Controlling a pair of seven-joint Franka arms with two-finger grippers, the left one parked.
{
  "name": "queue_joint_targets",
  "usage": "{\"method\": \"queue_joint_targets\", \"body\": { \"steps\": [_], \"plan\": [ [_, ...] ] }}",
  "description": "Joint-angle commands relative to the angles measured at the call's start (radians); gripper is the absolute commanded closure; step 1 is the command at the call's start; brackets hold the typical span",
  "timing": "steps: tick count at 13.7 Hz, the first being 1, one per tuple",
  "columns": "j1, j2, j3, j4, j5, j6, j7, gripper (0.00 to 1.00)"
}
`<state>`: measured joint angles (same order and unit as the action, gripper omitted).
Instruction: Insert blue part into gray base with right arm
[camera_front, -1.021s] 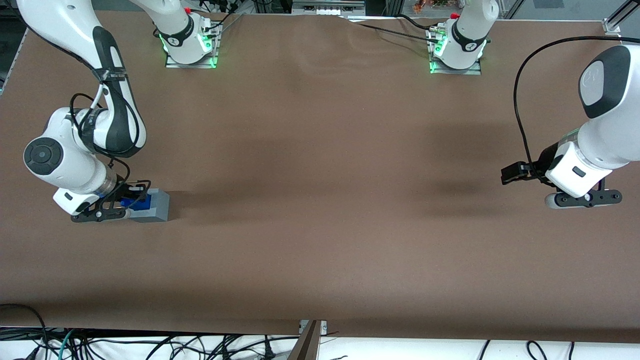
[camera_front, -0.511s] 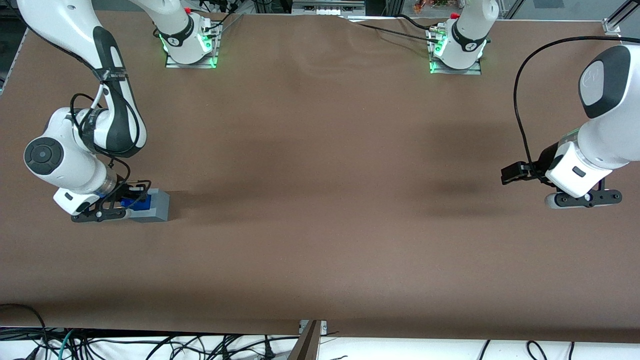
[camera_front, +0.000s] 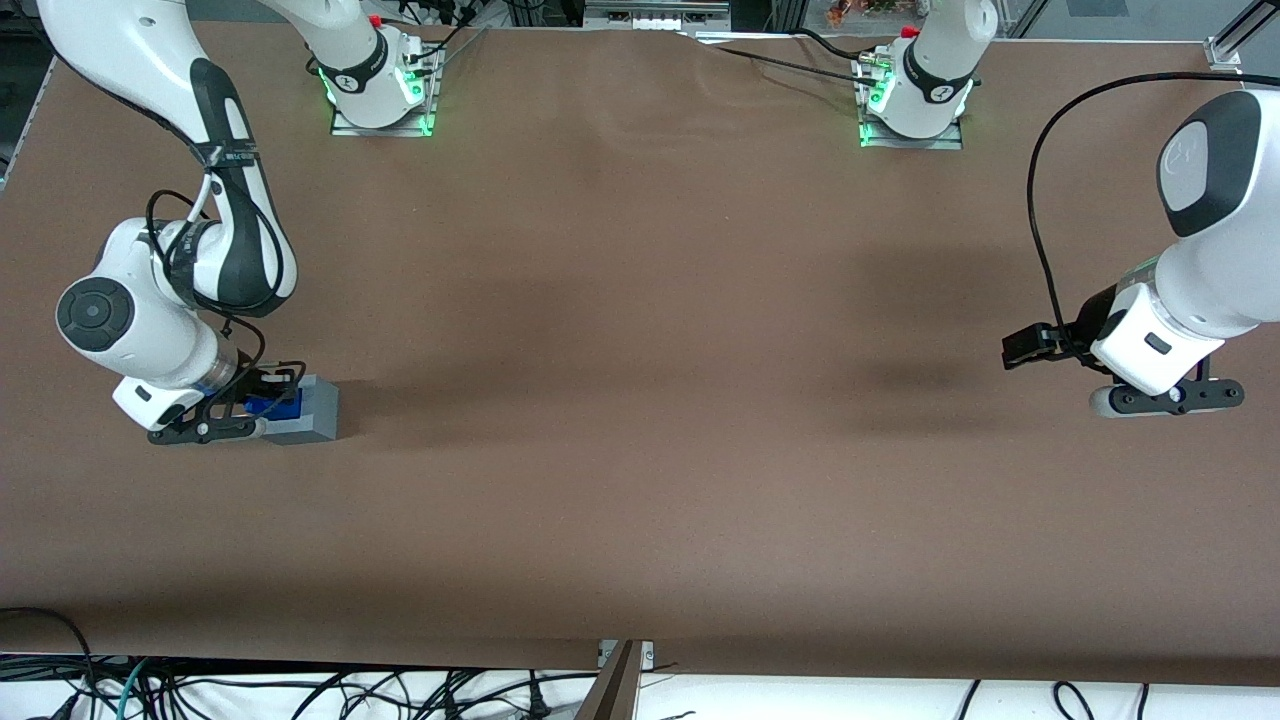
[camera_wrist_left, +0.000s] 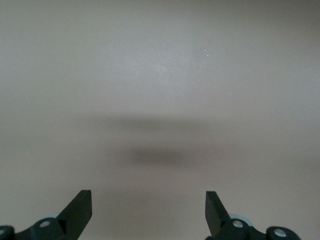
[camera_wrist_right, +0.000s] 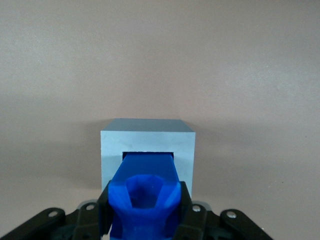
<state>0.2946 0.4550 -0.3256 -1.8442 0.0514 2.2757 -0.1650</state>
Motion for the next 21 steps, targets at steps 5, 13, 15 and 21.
{"method": "queue_joint_targets", "body": {
  "steps": [5,13,15,21],
  "plan": [
    [-0.003,-0.044,0.002,-0.006,0.019,-0.01,-0.019,0.01],
    [-0.003,-0.197,0.003,0.236,0.016,-0.6,-0.013,0.0],
    [0.0,-0.216,0.005,0.292,0.015,-0.711,-0.01,0.01],
    [-0.206,-0.341,0.28,0.289,-0.027,-0.734,0.078,0.0]
  ]
}}
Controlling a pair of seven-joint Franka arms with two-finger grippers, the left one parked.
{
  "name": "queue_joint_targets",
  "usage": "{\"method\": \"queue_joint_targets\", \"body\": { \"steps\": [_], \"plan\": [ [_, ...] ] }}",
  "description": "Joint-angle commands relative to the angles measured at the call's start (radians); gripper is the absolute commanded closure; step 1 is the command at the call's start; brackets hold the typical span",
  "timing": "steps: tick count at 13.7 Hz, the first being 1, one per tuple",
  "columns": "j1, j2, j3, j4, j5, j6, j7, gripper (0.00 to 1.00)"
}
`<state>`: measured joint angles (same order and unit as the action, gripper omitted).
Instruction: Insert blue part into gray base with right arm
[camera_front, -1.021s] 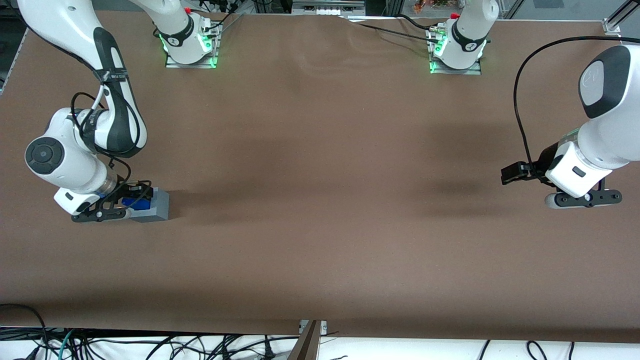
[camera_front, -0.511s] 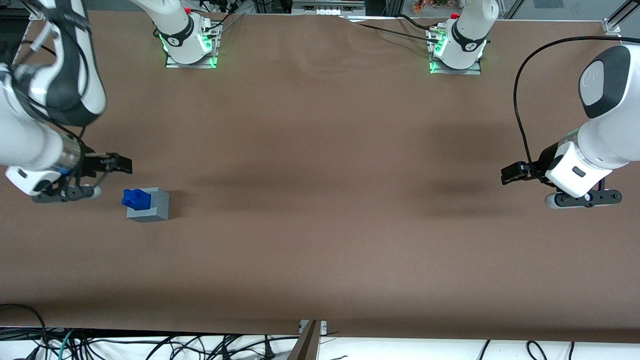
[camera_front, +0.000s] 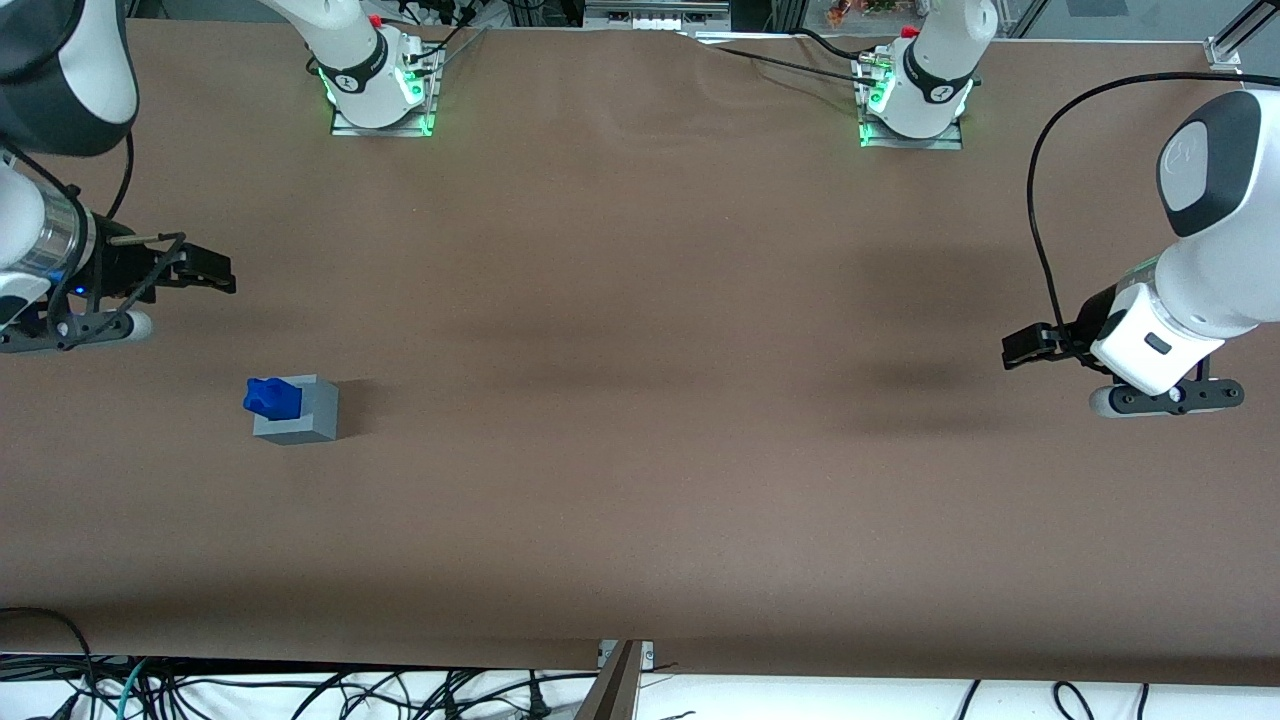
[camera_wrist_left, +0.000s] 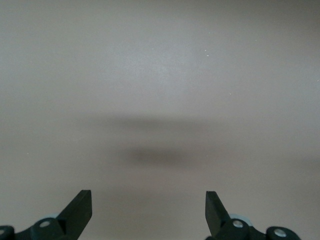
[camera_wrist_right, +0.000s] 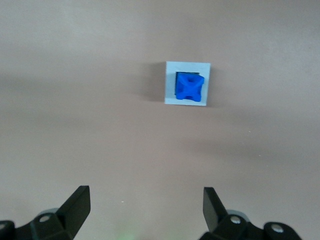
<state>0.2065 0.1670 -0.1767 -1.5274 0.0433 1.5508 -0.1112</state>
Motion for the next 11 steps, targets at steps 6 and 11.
{"method": "queue_joint_targets", "body": {
  "steps": [6,11],
  "plan": [
    [-0.272,-0.247,0.246,-0.284,-0.028,0.158,0.039,0.0],
    [-0.272,-0.228,0.244,-0.258,-0.031,0.196,0.067,0.0]
  ]
}}
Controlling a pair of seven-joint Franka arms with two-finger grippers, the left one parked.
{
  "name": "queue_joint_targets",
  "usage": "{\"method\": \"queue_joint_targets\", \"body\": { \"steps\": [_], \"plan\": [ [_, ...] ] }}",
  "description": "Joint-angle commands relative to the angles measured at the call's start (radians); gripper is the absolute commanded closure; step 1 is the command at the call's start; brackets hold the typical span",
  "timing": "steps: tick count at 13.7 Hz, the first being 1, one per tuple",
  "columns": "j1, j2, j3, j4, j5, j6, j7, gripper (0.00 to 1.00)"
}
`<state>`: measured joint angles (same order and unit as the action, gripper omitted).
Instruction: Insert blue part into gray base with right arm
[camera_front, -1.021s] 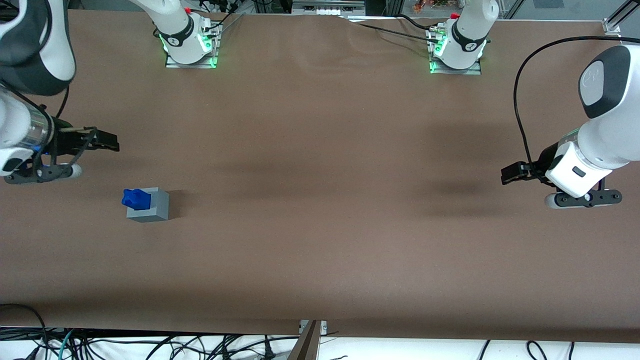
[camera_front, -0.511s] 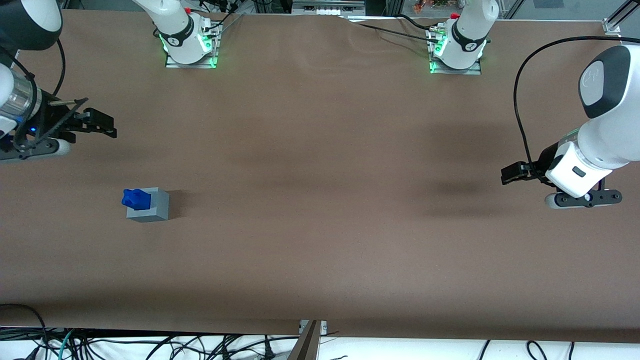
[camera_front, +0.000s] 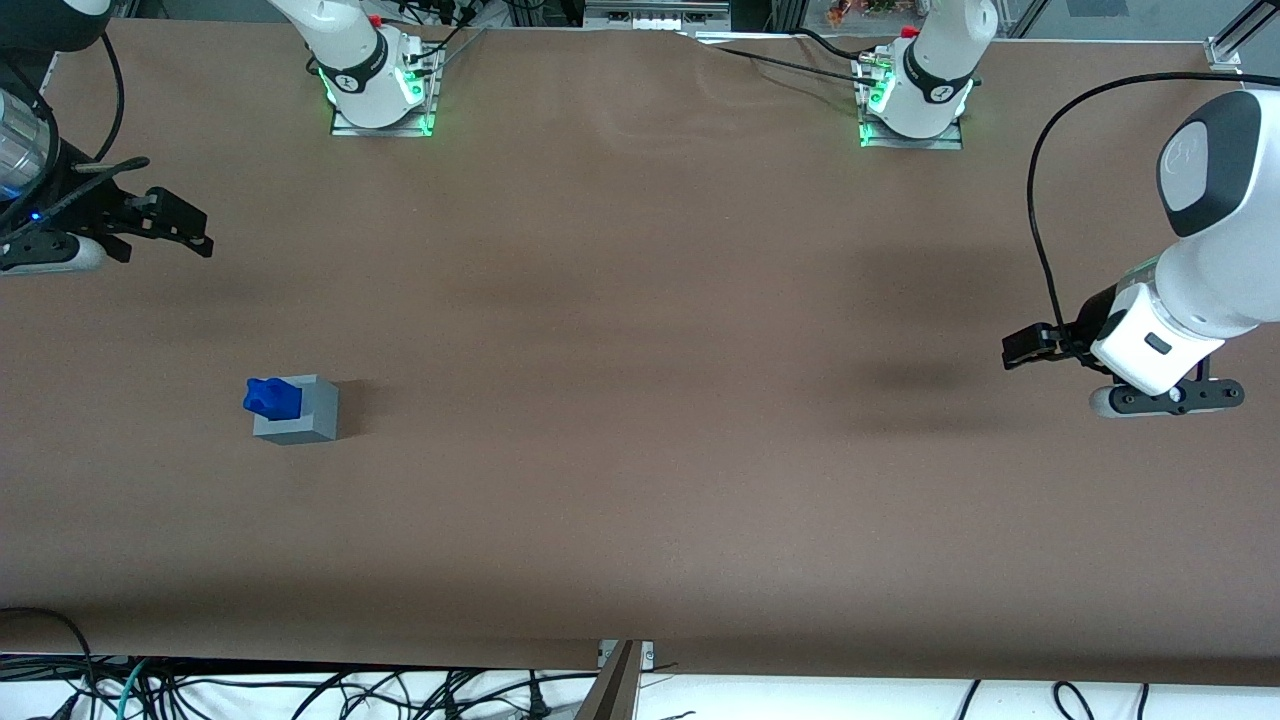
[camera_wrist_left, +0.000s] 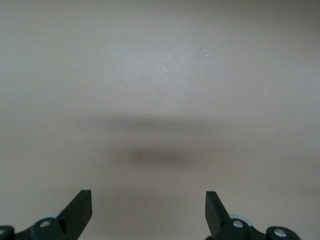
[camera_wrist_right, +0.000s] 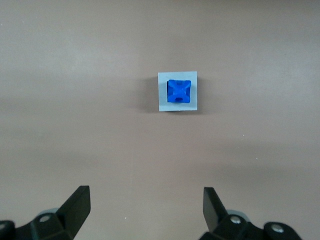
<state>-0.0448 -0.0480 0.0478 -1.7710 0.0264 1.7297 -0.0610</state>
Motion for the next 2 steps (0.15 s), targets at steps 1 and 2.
{"method": "queue_joint_targets", "body": {
  "steps": [1,2],
  "plan": [
    [-0.012,-0.013,0.02,-0.015,-0.028,0.018,0.016,0.0],
    [-0.006,-0.013,0.02,-0.015,-0.034,0.018,0.016,0.0]
  ]
}}
